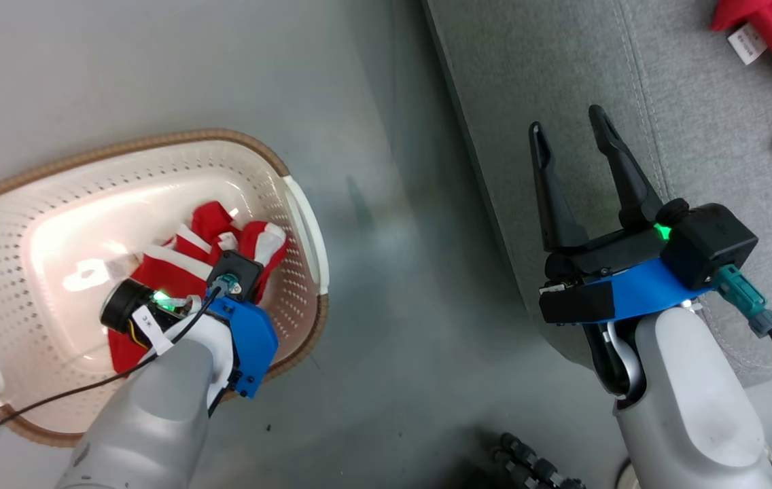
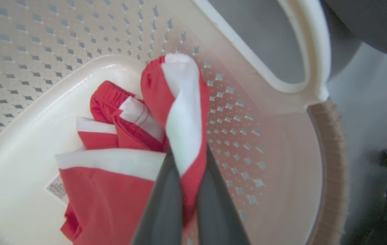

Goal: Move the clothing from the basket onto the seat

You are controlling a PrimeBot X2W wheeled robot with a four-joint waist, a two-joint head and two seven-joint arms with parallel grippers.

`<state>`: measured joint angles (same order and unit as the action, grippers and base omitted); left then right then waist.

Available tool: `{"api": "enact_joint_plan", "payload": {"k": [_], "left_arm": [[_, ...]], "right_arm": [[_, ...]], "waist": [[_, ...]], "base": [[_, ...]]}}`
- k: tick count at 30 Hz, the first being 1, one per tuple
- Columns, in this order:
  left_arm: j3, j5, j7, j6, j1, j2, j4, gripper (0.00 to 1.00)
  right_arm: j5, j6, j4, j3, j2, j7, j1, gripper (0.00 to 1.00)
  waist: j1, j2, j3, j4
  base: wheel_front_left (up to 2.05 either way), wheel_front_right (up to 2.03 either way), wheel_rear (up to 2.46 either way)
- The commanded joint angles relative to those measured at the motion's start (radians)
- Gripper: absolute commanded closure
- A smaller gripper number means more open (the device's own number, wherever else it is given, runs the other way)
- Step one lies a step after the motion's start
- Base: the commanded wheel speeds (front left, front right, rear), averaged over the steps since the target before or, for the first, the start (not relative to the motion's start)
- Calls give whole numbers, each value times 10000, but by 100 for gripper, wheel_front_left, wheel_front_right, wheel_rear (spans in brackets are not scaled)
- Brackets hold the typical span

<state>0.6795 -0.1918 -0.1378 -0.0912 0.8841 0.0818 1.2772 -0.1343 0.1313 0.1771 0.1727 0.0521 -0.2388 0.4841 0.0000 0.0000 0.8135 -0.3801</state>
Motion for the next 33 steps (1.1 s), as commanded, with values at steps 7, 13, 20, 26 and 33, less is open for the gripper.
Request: {"api": "enact_joint_plan", "payload": {"k": [7,13,20,26,33], "left_arm": [[-21,-615,-509,-193,-653,-275,-207,100],[706,-1571,-550,-351,-1560,-311,-1595,100],[2038,-3115,-556,-393,-2172,-311,-3512,100],[2833,-4475,-280,-396,-1907,-304,-4667,100],[3409,-5712,-66,-266,-1153,-297,-5635,100]], "right_arm": [[512,-11,150,-514,33,303,-593,0],[750,-11,82,-682,127,794,-1457,0],[822,-11,-104,-756,136,1387,-2605,0],[845,-11,-372,-749,78,1844,-3452,0],[844,-11,-788,-813,18,2218,-4121,0]], "waist": [[0,0,-2141,1085],[0,0,-4065,1841],[0,0,-6294,2705],[0,0,-7646,3231],[0,0,-8290,3613]], "base": [[0,0,0],[0,0,0],[0,0,0],[0,0,0],[0,0,0]]}}
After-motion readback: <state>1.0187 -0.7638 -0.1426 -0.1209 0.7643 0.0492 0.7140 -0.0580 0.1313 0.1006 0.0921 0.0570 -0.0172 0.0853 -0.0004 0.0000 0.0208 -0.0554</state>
